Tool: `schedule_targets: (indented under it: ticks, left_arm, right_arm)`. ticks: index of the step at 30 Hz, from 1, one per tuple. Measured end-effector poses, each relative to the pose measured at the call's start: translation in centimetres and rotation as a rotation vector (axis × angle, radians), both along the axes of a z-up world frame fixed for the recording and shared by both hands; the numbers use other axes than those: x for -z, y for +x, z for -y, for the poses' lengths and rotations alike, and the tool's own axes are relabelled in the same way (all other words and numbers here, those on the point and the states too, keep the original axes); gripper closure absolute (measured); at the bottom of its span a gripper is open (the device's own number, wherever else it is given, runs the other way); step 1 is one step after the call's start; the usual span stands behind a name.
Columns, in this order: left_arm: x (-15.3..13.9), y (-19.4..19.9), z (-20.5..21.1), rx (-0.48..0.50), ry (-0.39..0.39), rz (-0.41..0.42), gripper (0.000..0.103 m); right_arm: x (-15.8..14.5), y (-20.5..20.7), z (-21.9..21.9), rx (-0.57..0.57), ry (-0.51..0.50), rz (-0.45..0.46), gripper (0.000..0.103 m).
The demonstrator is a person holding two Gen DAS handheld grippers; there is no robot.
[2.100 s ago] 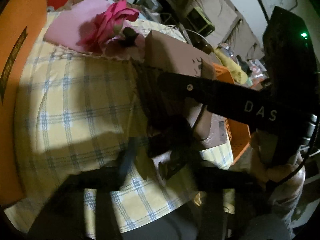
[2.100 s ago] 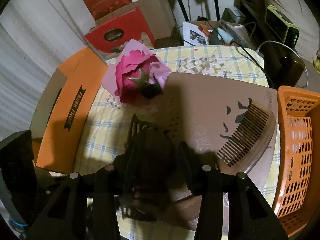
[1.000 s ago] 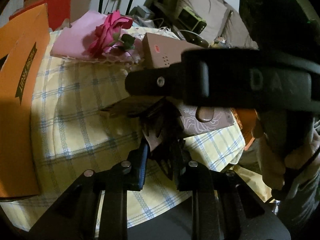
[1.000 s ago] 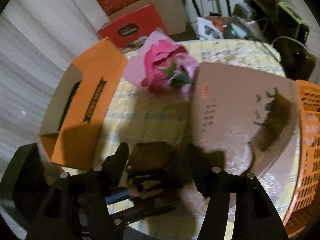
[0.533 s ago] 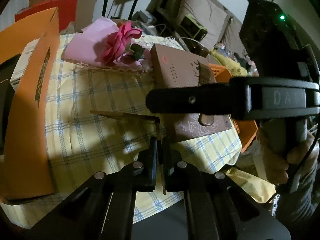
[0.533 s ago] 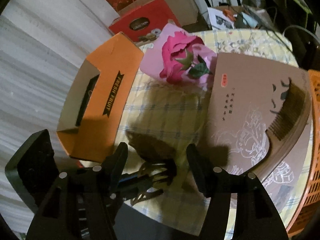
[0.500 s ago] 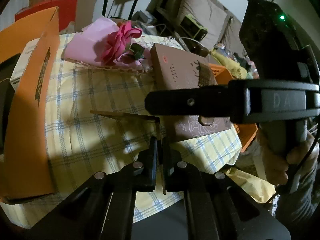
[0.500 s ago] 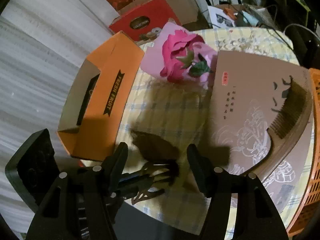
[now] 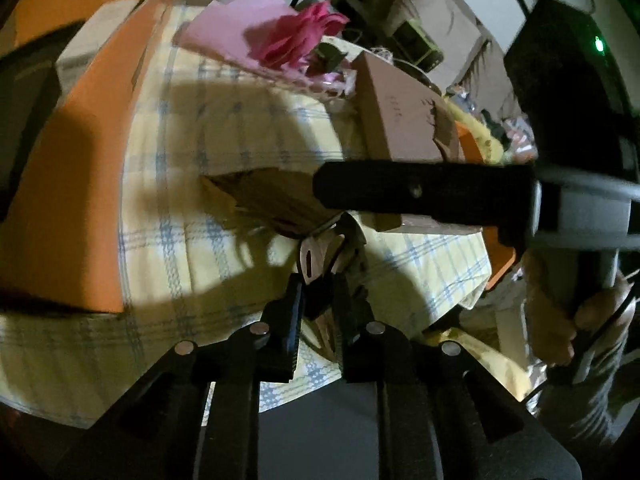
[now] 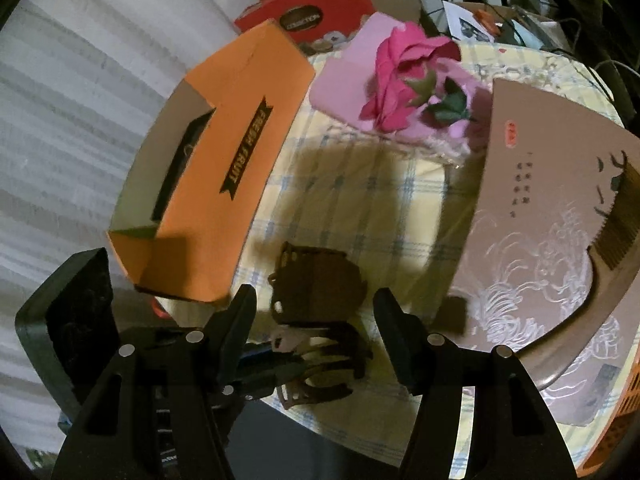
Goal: Organize objects
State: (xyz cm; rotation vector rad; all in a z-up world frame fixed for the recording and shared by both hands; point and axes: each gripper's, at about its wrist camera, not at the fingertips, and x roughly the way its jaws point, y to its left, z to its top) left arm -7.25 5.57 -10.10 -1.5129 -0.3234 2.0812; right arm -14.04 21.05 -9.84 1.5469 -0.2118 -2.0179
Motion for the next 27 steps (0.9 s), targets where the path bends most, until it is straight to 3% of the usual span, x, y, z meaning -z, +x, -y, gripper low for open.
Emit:
schedule_targets:
  ticks: [7, 13, 20, 22, 27]
  left_arm:
    - [0.3, 0.3, 0.4, -0.021, 0.037, -0.015, 0.09]
    - [0.3, 0.3, 0.4, -0.021, 0.037, -0.01, 0.09]
    - [0.3, 0.2, 0.1, -0.026, 0.043, 0.001, 0.09]
    - [0.4, 0.3, 0.0, -0.029, 0.042, 0.0, 0.09]
    - [0.1, 0.2, 0.0, -0.034, 0.066, 0.005, 0.093]
  right_arm:
    - [1.7, 0.7, 1.3, -0.036, 0.034, 0.033, 0.04]
    - [1.7, 1.0, 2.3, -0.086, 0.064, -0.002, 0.031]
    - [2.5, 0.7, 4.5, -0.112, 0.159, -0.042, 0.029]
    - [2.4, 0.5, 4.4, -0.091, 0.164, -0.052, 0.043]
    - [2.2, 0.5, 3.2, -0.049, 0.133, -0.058, 0.044]
